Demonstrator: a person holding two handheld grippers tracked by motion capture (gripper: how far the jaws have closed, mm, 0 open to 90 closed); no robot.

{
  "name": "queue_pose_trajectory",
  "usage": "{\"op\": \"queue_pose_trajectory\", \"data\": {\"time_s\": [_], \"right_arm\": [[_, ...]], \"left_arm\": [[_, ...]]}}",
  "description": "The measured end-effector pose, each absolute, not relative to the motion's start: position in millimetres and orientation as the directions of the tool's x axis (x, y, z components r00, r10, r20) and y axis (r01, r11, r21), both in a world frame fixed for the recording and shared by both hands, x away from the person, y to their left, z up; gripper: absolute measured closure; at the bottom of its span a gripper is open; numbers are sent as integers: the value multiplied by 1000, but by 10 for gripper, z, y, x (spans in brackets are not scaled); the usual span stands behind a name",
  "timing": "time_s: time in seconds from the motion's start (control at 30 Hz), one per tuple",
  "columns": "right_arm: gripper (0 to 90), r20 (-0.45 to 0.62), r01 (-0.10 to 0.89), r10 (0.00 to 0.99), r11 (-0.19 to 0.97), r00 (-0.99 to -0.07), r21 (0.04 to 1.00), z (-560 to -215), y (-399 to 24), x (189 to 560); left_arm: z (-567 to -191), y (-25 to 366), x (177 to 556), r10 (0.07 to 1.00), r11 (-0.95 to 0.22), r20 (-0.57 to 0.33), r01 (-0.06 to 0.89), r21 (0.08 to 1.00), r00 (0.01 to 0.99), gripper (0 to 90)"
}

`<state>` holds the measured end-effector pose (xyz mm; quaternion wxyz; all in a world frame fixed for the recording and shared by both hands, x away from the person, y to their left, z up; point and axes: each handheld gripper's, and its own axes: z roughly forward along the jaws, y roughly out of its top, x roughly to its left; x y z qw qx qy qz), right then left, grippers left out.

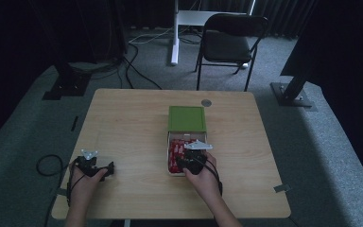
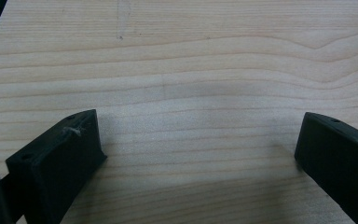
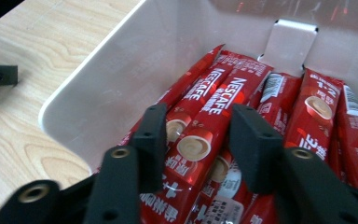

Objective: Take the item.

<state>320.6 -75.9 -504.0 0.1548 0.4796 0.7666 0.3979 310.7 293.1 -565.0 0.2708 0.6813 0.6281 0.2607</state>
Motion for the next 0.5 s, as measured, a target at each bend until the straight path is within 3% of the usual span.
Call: {"op": "queue_pose_trajectory", "data": {"time_s": [0.23, 0.5], "right_arm": [[807, 150, 623, 852, 235, -502, 746, -5046, -782, 3219], [851, 163, 629, 848, 232, -505, 742, -4984, -833, 3209]], "left_arm": [[-5650, 2931, 3107, 997, -65, 15, 715, 696, 75, 12], [-5650, 2931, 3107, 997, -65, 15, 715, 696, 75, 12]]}}
